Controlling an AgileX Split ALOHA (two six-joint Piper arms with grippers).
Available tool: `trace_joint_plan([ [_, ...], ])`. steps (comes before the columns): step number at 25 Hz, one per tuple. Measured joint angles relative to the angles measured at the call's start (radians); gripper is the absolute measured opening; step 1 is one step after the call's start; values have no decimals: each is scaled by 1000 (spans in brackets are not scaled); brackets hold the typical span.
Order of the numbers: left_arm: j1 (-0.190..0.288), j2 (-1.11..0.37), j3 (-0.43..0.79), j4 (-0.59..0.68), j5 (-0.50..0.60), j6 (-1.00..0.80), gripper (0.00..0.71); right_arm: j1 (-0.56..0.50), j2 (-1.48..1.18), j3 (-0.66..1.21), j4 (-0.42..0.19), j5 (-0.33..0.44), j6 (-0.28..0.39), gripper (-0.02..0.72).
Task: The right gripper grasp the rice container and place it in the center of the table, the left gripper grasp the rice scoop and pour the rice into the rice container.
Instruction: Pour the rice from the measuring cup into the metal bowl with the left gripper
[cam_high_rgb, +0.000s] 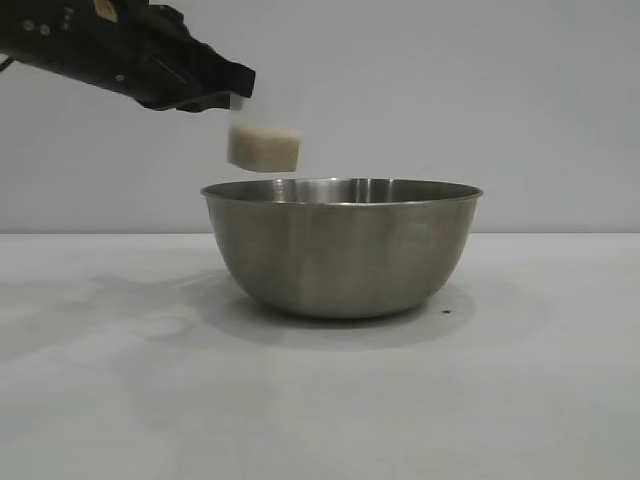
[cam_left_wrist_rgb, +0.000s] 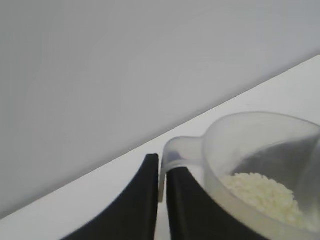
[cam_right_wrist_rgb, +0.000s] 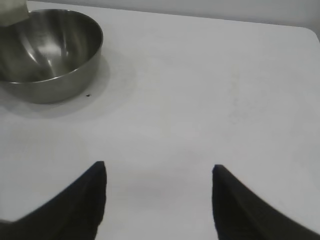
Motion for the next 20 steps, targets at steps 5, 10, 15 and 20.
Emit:
trace_joint_plan([
  [5,-28,-19,0,-11,1,85,0,0,0,0,0,0,0,403],
  [10,-61,-21,0,-33,5,211,0,0,0,0,0,0,0,403],
  [15,-93,-21,0,-53,5,300,0,0,0,0,0,0,0,403],
  [20,-93,-23,0,-60,5,377,0,0,0,0,0,0,0,403],
])
